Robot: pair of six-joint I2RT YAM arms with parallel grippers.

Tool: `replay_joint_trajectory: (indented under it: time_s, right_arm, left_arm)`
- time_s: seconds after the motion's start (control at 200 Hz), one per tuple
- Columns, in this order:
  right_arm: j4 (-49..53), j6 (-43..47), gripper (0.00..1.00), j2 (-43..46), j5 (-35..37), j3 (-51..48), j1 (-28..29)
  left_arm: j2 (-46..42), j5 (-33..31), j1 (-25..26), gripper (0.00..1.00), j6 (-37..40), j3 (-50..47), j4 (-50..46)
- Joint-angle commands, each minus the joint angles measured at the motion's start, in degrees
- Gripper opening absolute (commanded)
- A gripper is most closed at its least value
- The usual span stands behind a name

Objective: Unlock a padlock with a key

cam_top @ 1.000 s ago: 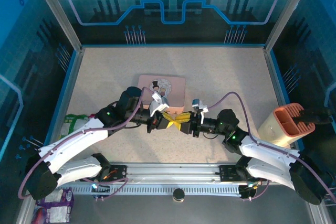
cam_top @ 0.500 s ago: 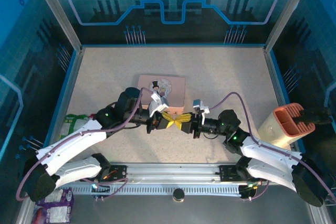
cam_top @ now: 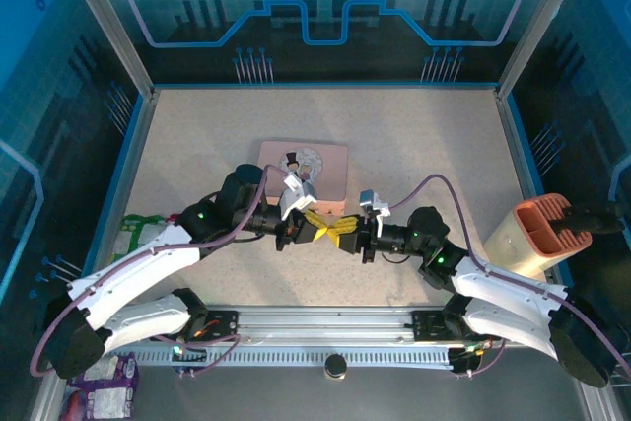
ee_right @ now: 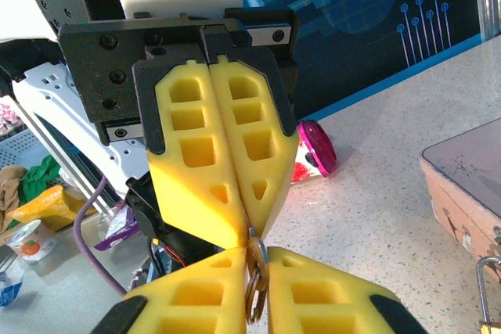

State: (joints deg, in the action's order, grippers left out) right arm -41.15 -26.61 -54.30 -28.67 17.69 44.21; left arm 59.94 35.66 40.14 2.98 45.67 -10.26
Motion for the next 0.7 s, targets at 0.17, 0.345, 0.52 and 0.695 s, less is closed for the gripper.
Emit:
replay_joint_trajectory:
  time_s: [0.17,0.345,0.52,0.695]
  right_arm:
    - [1.0,1.0,0.05,2.7,0.1,1.4,0.8]
    - [1.0,0.2,0.01,3.0,0.3,1.3,0.7]
    - [-1.1,-1.0,0.12,2.8,-0.2,0.6,0.6]
    - [-3.0,-1.7,0.15,2.6,-0.9,0.4,0.5]
  left_arm:
    - [-0.4,0.3,-0.1,0.00,0.3,1.8,1.0]
    - [-0.5,0.0,0.0,0.00,0.6,1.4,0.9]
    - [-0.5,0.1,0.0,0.00,0.7,1.5,0.8]
    - [-0.4,0.3,0.0,0.00,0.7,1.6,0.9]
